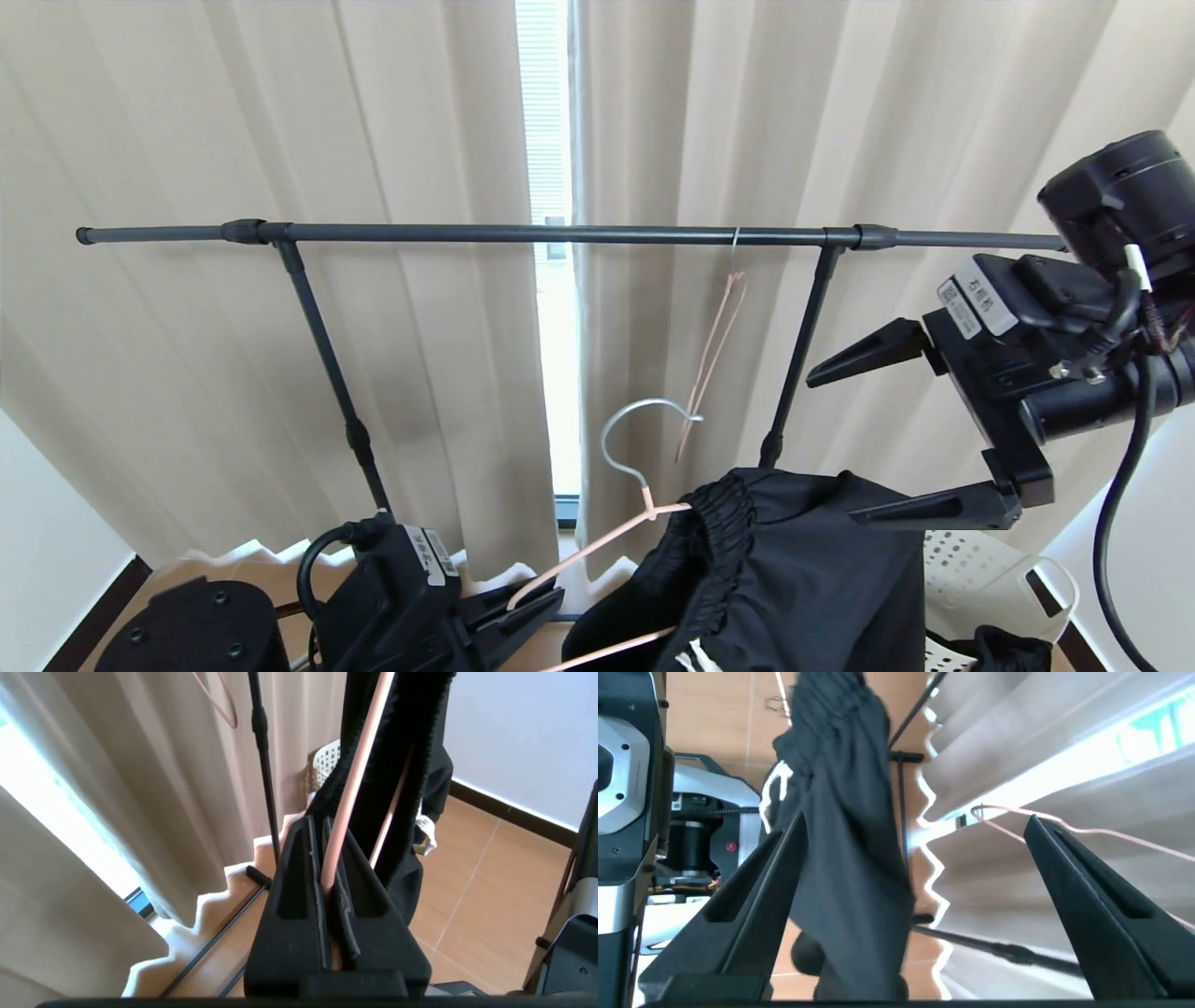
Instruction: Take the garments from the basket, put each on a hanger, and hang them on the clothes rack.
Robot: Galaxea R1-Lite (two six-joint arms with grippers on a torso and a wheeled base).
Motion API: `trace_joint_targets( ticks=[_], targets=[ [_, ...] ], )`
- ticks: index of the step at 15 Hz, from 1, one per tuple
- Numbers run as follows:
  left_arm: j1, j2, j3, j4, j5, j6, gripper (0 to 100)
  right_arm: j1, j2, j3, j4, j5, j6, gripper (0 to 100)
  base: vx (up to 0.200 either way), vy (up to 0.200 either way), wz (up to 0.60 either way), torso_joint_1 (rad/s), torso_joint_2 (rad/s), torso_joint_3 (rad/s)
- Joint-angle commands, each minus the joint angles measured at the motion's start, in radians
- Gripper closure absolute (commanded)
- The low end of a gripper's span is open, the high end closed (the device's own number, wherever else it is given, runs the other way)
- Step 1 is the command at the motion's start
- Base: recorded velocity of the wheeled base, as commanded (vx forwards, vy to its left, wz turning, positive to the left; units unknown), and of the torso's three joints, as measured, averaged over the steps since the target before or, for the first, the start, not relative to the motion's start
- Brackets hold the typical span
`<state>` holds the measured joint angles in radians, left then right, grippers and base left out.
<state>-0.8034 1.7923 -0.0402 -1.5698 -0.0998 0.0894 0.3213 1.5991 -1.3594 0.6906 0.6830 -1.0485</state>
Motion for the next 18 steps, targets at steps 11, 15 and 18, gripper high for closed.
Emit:
trace_joint_targets(
  ticks=[11, 15, 18],
  targets=[
    [-0.005, -0.004, -0.001, -0.001, -0.015, 0.007, 100, 0.070, 0.122, 0.042, -0.003, 0.055, -0.007, 0, 0.000, 0.000, 0.00, 0.000, 0.00, 0.000],
    [-0.010, -0.005, -0.004, -0.001, -0.015, 0.007, 100, 0.074, 0.137, 0.042, -0.005, 0.058, -0.007, 0, 0.000, 0.000, 0.00, 0.000, 0.00, 0.000],
    [-0.011, -0.005, -0.004, -0.001, -0.015, 0.007, 100, 0.085, 0.139, 0.042, -0.006, 0.059, -0.007, 0, 0.000, 0.000, 0.00, 0.000, 0.00, 0.000]
  ],
)
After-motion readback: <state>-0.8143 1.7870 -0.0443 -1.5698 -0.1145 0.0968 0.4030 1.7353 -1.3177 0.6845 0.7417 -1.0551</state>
